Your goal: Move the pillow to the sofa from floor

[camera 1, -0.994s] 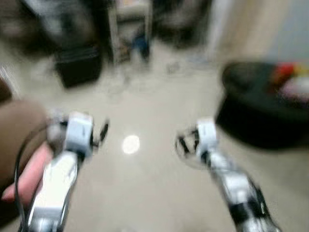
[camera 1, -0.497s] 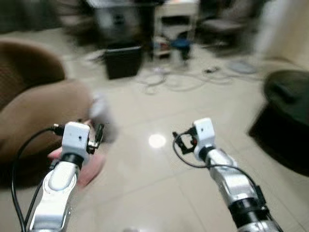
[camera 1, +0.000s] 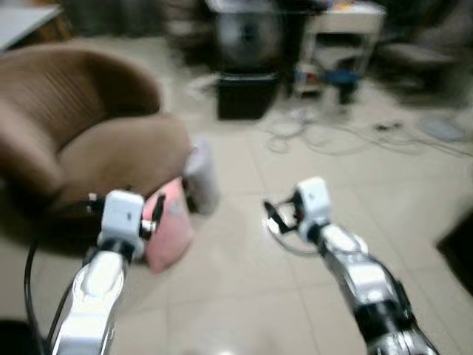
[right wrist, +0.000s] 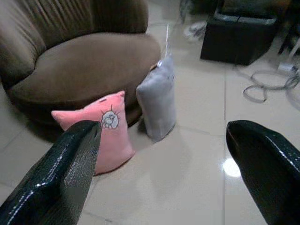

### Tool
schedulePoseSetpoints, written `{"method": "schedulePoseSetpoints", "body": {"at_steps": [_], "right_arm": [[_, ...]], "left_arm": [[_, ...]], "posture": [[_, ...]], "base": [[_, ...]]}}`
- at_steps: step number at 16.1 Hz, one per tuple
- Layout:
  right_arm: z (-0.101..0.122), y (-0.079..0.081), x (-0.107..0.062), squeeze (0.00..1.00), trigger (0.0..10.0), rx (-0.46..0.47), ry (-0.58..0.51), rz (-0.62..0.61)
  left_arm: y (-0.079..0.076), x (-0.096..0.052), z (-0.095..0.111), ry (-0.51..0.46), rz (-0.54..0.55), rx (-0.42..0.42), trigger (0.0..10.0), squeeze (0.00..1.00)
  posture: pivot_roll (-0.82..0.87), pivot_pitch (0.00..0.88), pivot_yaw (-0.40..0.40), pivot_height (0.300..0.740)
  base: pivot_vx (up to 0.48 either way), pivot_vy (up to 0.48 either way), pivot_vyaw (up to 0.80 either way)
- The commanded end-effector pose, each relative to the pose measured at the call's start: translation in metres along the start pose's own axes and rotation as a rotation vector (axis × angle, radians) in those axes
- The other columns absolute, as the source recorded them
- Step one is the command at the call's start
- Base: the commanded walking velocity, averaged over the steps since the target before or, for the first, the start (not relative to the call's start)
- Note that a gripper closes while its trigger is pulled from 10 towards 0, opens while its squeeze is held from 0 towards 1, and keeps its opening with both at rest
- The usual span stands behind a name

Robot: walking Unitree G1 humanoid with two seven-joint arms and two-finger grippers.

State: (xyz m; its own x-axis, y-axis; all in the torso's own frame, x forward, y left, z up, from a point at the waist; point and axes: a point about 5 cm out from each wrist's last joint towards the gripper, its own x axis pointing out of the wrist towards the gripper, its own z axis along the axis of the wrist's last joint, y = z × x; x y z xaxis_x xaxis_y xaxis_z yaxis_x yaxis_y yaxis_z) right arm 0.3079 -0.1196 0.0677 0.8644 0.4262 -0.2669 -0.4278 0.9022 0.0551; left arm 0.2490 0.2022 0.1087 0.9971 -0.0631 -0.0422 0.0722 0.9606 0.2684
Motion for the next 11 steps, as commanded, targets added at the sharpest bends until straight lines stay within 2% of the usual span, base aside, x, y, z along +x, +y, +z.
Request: {"method": "schedulePoseSetpoints", "body": {"at_steps": [1, 2, 4, 7, 9, 11], "right_arm": [[0.007, 0.008, 0.005, 0.0, 10.0, -0.002, -0.03, 0.033], [0.007, 0.008, 0.005, 0.0, 10.0, 0.013, -0.034, 0.028], [0.004, 0.0, 0.003, 0.0, 10.0, 0.049, -0.03, -0.023], [-0.004, -0.008, 0.001, 0.0, 10.0, 0.031, 0.015, -0.088], [-0.004, -0.008, 0.001, 0.0, 10.0, 0.012, 0.014, -0.086], [-0.007, -0.005, -0.003, 0.0, 10.0, -0.008, 0.013, -0.07]], "left_arm": [[0.005, 0.001, 0.004, -0.004, 0.008, 0.019, 10.0, 0.0], [0.006, 0.001, 0.004, -0.002, 0.011, 0.022, 10.0, 0.0], [0.007, 0.003, 0.001, 0.014, 0.009, 0.037, 10.0, 0.0], [0.005, 0.006, 0.003, 0.011, -0.009, 0.044, 10.0, 0.0], [0.006, 0.006, 0.002, 0.018, -0.01, 0.044, 10.0, 0.0], [0.008, 0.006, -0.002, 0.029, -0.002, 0.033, 10.0, 0.0]], "posture": [[0.2, 0.0, -0.041, 0.74], [0.2, 0.0, -0.041, 0.74], [0.2, 0.0, -0.041, 0.74], [0.19, 0.0, -0.024, 0.74], [0.18, 0.0, -0.013, 0.74], [0.17, 0.0, 0.0, 0.74]], "base": [[0.39, 0.0, 0.8], [0.401, 0.0, 0.8], [0.403, 0.0, 0.0], [0.401, 0.0, 0.0], [0.401, 0.0, 0.0], [0.401, 0.0, 0.8]]}}
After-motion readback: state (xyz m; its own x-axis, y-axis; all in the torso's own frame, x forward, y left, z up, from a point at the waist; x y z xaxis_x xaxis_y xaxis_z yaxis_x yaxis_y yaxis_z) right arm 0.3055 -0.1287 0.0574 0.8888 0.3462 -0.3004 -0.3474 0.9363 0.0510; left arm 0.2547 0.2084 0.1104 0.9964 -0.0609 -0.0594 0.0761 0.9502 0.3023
